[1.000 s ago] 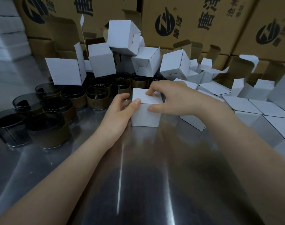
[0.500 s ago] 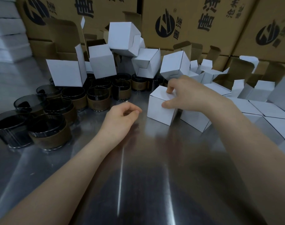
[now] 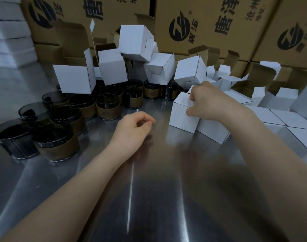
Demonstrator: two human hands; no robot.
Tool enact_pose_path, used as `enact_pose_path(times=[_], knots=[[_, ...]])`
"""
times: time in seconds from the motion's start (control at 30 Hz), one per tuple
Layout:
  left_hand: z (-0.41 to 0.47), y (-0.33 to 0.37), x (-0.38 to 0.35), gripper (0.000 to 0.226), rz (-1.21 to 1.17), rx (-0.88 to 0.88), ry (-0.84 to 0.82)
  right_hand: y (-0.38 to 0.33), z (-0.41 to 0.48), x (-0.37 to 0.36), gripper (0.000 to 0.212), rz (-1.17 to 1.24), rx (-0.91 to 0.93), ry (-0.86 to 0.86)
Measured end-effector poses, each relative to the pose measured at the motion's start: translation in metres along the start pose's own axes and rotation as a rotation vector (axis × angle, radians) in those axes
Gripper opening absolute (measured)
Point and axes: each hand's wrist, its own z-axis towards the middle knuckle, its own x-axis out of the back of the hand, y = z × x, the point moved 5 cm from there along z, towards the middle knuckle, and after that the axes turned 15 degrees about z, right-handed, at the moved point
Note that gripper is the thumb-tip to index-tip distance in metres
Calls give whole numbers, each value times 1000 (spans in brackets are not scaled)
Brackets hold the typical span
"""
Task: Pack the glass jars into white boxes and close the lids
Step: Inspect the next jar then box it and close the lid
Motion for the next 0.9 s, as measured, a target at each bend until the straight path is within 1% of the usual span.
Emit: enact_pose_path(times=[0.07, 0.13, 0.23, 0.3, 0.37, 0.47, 0.53, 0.6, 0.67, 0.77, 0.9], knots=[[0, 2, 2, 18, 32, -22, 32, -1, -1, -1, 30, -8, -20, 27], [-1, 4, 8, 19, 87, -40, 100, -4, -3, -3, 35, -47, -4, 78], [-2, 5, 24, 21, 247, -68, 294, -18, -7, -5, 40, -122, 122, 232], [-2, 1, 37, 25, 332, -38, 433, -31, -12, -7, 36, -69, 222, 328], [-2, -6, 46, 36, 405, 23, 502, -42, -16, -14, 31, 37, 304, 354], [2, -17, 46, 53, 514, 124, 440, -50, -21, -31, 27, 232, 342, 279], [3, -23, 42, 57, 557, 182, 374, -49, -23, -46, 26, 284, 328, 192], [4, -25, 40, 56, 555, 196, 348, -46, -23, -60, 25, 292, 312, 119], [4, -26, 40, 52, 542, 189, 361, -42, -22, -67, 24, 308, 286, 78], [4, -27, 41, 44, 515, 177, 385, -36, -20, -70, 21, 372, 247, 62], [5, -30, 41, 38, 443, 153, 394, -33, -19, -73, 21, 422, 239, 73]])
